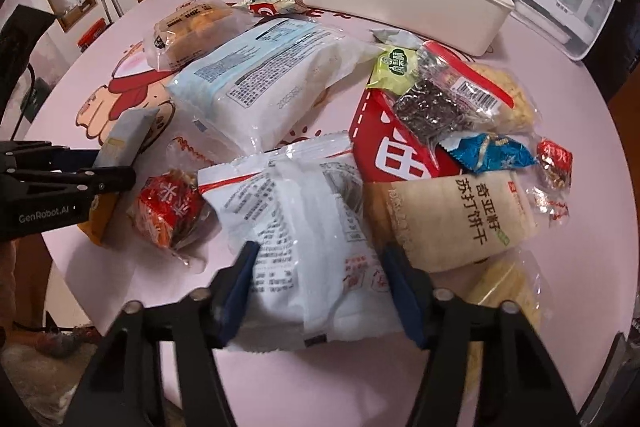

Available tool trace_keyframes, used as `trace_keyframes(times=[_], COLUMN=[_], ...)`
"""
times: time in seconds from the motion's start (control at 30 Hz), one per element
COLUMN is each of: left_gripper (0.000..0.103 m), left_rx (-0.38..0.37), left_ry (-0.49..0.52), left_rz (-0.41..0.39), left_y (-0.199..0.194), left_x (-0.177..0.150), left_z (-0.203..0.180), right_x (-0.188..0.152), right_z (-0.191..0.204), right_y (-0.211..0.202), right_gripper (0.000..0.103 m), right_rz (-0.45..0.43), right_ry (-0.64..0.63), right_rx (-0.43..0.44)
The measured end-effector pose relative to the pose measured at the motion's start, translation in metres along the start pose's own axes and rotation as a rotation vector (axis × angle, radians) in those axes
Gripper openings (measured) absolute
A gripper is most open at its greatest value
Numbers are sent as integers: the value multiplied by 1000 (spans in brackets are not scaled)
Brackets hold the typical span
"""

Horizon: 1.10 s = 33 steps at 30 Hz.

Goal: Organize snacks
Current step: 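Grasp the OATS bar with the left tool while the right tool grasps the white bag, then carry both snacks into the white tray and open both tools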

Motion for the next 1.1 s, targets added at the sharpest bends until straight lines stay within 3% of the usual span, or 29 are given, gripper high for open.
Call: trace_keyframes(times=[0.17, 0.33, 0.5, 0.73, 0.9, 1.1], left_gripper=[39, 39, 39, 39, 40, 40], left_rx=[17, 22, 34, -1, 20, 41], left_ry=[29, 79, 163, 193, 233, 232], left_rz=[-100, -237, -417, -554, -635, -640], left_y=[-47, -98, -152, -202, -215, -186], left_x=[8, 42, 99, 196, 260, 332], left_z=[5, 3, -8, -26, -53, -81], right_x=[8, 40, 90, 182, 245, 299], right_z=[1, -12, -35, -76, -99, -136], right_y=[-17, -56, -95, -144, -158, -125], right_gripper=[55, 55, 55, 55, 56, 56], right_rz=[-24, -121, -244, -409, -488, -468], right_ry=[7, 52, 107, 166, 185, 257], right_rx=[18, 57, 53, -14, -80, -164])
Point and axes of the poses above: each gripper's, at about its wrist camera, not at the fingertips, and y roughly the way its jaws point, z to its left, x to its top, the point moved 2 cm from there along y, roughly the way its jaws point, and after that the axes turned 14 degrees about -z, right-handed, at the moved point
